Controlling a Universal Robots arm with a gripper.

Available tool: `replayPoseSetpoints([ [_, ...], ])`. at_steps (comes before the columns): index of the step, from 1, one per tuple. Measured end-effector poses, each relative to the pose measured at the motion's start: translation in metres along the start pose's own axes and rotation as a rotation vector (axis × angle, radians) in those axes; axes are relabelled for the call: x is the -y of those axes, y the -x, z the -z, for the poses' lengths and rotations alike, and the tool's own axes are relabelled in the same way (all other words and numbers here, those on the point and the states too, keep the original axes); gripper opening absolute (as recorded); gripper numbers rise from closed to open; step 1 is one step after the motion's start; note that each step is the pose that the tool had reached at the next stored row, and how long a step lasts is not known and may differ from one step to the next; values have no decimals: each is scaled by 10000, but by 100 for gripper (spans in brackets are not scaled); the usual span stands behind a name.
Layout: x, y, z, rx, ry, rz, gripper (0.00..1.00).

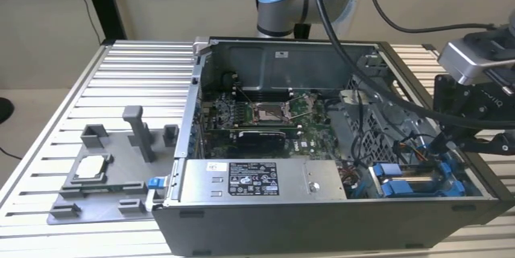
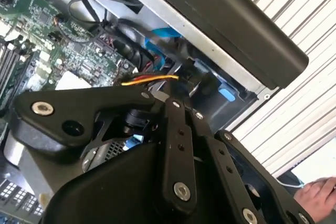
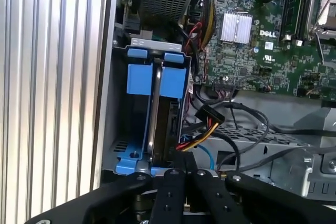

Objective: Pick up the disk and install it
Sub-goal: 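Insert the second disk wire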

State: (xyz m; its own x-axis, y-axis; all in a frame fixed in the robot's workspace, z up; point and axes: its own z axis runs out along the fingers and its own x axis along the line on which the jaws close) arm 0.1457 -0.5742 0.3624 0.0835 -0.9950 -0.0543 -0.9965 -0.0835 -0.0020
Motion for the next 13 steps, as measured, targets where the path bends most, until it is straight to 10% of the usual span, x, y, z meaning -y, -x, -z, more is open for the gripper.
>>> replayPoseSetpoints([
  [7,-7,-42,34,-22,3,18,0],
  [8,-10,-75,60,-24,3,18,100],
  [11,-11,-162,95,9,2,19,100],
  [13,10,-180,93,185,-14,18,100],
])
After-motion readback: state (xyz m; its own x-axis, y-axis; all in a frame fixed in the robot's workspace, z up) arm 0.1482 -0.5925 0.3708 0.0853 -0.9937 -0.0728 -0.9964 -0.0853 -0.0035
